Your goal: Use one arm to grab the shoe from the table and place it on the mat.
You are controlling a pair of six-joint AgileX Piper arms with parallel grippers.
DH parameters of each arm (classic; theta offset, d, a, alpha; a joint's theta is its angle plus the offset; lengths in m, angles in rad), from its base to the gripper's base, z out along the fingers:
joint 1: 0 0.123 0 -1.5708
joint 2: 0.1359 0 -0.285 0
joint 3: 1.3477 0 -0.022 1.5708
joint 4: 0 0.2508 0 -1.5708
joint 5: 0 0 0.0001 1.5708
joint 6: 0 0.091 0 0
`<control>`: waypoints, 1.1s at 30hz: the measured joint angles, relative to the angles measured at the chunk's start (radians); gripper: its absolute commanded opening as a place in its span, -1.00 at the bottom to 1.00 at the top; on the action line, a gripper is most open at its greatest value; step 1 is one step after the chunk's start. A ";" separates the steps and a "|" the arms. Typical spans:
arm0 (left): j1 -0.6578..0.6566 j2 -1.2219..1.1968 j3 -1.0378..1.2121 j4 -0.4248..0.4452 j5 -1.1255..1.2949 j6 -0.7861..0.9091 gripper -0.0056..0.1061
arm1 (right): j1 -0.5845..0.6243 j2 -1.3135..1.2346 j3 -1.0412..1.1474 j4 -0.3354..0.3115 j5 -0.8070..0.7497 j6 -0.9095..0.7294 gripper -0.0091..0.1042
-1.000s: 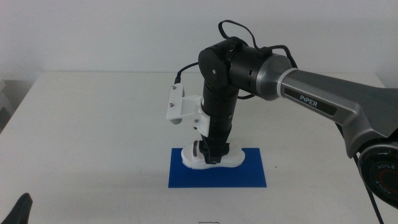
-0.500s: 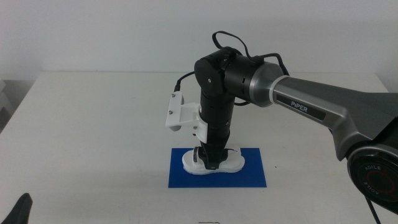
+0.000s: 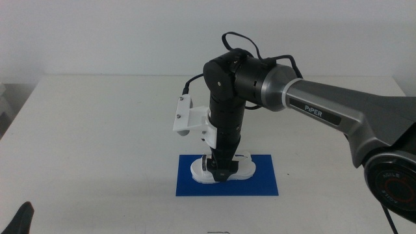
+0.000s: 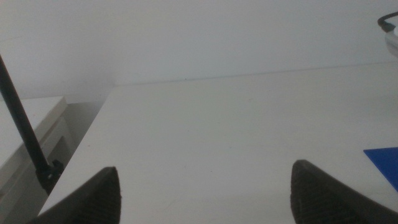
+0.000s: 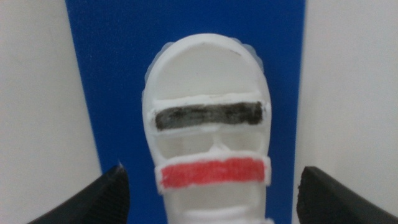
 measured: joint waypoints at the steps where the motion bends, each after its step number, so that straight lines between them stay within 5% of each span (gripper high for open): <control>1: 0.000 0.000 0.000 0.000 0.000 0.000 0.78 | 0.000 -0.006 0.000 0.001 0.001 0.008 0.70; 8: 0.000 0.000 0.000 0.000 0.000 0.000 0.78 | -0.043 -0.257 0.062 0.013 -0.027 0.228 0.69; 13: 0.000 0.000 0.000 0.000 0.000 0.000 0.78 | -0.148 -0.581 0.334 -0.008 -0.261 0.479 0.65; 21: 0.000 0.000 0.000 0.000 0.000 0.000 0.78 | -0.303 -0.974 0.760 -0.150 -0.512 0.797 0.58; 33: 0.000 0.000 0.000 0.000 0.000 0.000 0.78 | -0.479 -1.462 1.293 -0.183 -0.900 0.935 0.56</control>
